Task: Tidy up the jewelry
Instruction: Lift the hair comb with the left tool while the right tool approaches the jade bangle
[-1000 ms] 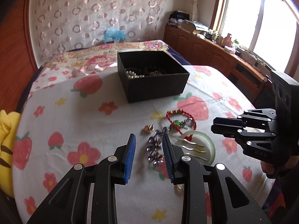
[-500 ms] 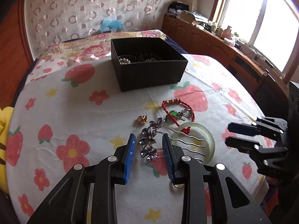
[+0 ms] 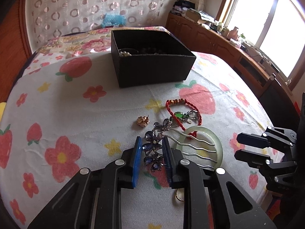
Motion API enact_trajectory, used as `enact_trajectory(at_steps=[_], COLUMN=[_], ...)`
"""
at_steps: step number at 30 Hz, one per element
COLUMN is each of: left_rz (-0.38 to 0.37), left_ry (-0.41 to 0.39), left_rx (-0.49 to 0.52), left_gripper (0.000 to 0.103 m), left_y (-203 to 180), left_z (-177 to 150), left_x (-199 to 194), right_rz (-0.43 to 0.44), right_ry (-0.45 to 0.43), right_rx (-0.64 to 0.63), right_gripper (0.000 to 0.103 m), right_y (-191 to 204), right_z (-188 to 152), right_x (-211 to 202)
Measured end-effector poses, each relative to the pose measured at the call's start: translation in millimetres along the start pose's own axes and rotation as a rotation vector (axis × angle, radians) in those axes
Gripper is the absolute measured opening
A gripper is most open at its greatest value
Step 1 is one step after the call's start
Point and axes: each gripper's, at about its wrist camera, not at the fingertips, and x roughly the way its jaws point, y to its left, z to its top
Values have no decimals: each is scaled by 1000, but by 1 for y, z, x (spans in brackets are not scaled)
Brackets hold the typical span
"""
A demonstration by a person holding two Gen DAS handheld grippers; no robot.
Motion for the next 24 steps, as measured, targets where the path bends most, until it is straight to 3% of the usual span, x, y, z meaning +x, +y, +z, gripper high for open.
enact_trajectory(at_steps=[14,24], left_rz=[83,100], left_ry=[-164,-197], left_rx=[9,-27], left_gripper=[20,20], left_y=[2,17], left_z=[-10,-16], left_x=[-53,-66], right_rz=[-3,-64], right_ry=[61,111], right_rx=[-53,-111], right_gripper=[30,30], right_y=[9,17], right_z=[26,32], right_x=[30,54])
